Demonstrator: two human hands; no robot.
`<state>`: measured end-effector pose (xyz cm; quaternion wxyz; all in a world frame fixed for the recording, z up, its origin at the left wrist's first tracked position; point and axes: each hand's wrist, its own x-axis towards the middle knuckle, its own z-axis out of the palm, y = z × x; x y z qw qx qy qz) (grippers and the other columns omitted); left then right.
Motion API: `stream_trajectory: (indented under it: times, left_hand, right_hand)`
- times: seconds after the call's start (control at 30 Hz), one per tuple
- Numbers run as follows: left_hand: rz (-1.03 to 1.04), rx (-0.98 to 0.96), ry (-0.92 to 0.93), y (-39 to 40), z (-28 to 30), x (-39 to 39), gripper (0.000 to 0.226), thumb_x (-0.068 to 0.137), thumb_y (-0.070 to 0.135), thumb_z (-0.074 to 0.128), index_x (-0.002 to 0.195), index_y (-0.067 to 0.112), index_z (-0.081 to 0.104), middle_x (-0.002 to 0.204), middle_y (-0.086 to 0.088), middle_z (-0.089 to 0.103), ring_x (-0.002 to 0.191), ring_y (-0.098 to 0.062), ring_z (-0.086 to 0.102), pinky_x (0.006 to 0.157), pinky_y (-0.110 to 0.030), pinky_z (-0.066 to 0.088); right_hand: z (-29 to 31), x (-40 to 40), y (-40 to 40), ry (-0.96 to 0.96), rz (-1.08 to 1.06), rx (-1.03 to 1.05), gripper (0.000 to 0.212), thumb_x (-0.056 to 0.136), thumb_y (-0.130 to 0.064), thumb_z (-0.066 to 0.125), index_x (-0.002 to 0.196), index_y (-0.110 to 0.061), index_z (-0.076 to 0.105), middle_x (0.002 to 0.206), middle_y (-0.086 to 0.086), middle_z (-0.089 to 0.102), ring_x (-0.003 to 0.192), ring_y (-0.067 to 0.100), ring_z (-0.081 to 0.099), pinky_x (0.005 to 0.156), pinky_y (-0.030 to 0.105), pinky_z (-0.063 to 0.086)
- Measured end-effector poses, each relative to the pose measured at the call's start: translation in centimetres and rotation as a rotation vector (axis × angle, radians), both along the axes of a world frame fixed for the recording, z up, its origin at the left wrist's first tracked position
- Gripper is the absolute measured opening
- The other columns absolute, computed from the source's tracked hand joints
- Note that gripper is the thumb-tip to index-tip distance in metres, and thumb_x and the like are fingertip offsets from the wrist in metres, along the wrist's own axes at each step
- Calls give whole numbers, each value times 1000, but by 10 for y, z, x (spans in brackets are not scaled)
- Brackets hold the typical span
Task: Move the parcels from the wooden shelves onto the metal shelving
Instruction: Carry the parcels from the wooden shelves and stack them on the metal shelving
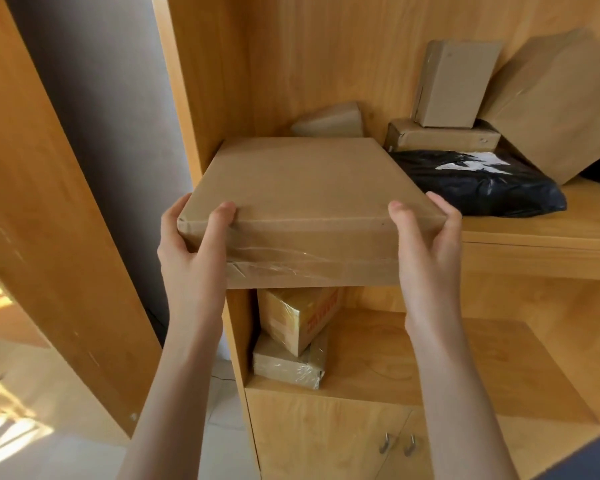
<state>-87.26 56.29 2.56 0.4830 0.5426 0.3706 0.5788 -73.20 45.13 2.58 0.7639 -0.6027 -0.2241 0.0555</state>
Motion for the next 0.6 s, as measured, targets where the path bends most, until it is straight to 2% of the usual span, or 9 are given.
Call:
stream_trajectory:
  times: [0.1, 0.27, 0.37, 0.5, 0.6]
  left_hand:
    - [-56, -40, -32, -13, -4, -15, 46, 88, 35, 61, 130, 29, 42, 97, 21, 44, 87, -2, 48, 66, -15, 40]
    - [-172, -94, -63, -30, -9, -58, 49, 86, 34, 63, 130, 29, 42, 115, 6, 47, 94, -6, 48, 73, -24, 43]
    - [-247, -159, -75, -34, -14, -87, 49, 83, 37, 65, 129, 35, 47, 119, 5, 51, 99, -10, 51, 75, -27, 44]
    - [-307, -196, -98, -49, -23, -115, 51, 83, 33, 66, 132, 33, 51, 122, 3, 55, 107, -16, 53, 80, -29, 46]
    - [-330, -187, -120, -63, -25, -128, 51, 82, 30, 66, 132, 32, 53, 124, 4, 56, 108, -15, 53, 83, -29, 45]
  right_hand:
    - [-1, -18, -19, 26, -13, 14, 49, 88, -35, 63, 133, -32, 42, 120, -10, 52, 96, -3, 53, 75, 15, 45]
    - [-8, -62, -48, 39, -50, 35, 43, 88, -32, 64, 126, -35, 45, 116, -14, 53, 98, -1, 55, 70, 15, 46]
    - [-16, -94, -62, 5, -78, 33, 40, 89, -31, 64, 124, -35, 45, 118, -13, 55, 97, -3, 57, 71, 13, 49]
    - [-24, -125, -83, 31, -95, 30, 42, 88, -28, 64, 125, -35, 46, 114, -16, 54, 93, -6, 56, 66, 7, 48]
    - [-26, -138, -100, 83, -103, 37, 40, 88, -30, 64, 123, -38, 45, 110, -20, 54, 94, -6, 55, 69, 12, 48]
